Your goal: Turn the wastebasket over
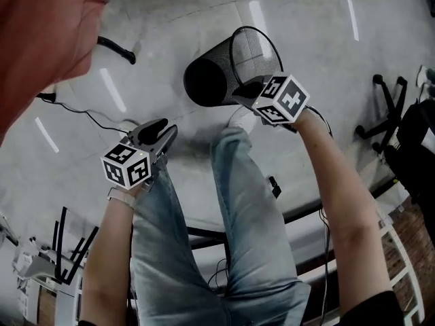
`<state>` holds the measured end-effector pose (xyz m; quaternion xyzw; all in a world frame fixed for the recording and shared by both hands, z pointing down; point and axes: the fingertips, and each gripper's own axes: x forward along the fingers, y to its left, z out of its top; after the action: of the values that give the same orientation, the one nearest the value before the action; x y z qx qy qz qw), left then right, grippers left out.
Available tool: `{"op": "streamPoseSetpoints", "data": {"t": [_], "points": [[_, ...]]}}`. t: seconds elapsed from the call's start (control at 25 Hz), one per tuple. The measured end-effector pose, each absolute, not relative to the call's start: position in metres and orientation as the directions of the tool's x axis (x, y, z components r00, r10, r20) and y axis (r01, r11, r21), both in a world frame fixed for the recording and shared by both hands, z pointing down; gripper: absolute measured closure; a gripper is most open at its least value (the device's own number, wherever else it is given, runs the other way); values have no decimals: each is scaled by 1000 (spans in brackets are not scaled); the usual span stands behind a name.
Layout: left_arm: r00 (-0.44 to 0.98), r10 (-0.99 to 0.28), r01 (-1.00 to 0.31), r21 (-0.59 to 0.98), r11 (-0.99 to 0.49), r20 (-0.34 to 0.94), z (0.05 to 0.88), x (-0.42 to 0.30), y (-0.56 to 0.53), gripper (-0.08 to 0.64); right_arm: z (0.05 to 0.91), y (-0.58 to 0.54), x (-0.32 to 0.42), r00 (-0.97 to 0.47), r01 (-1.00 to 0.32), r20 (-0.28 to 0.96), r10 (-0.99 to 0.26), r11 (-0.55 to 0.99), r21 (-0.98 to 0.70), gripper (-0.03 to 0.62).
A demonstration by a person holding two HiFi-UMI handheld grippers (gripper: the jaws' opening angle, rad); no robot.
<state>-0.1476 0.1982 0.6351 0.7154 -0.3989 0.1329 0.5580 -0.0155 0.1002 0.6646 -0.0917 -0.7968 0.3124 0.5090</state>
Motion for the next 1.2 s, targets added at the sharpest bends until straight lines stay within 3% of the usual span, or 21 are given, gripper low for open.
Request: {"op": "streamPoseSetpoints", "data": {"t": [0.2,0.44,0.96,1.2], "points": [[685,-372,-708,692,-139,626,623,-170,205,423,666,117,-27,-350,-253,900,259,899,-357,578],[712,-349,-688,705,-172,609,615,-205,208,425,682,140,-53,-179,-250,980,84,960,-128,574],[769,-210,-639,722,-265,604,622,-237,233,425,712,173,-99,-68,-412,995,-74,910,39,565],[781,-208,-623,722,-300,588,620,-235,221,425,724,190,-111,-83,-395,994,-65,918,27,541]]}}
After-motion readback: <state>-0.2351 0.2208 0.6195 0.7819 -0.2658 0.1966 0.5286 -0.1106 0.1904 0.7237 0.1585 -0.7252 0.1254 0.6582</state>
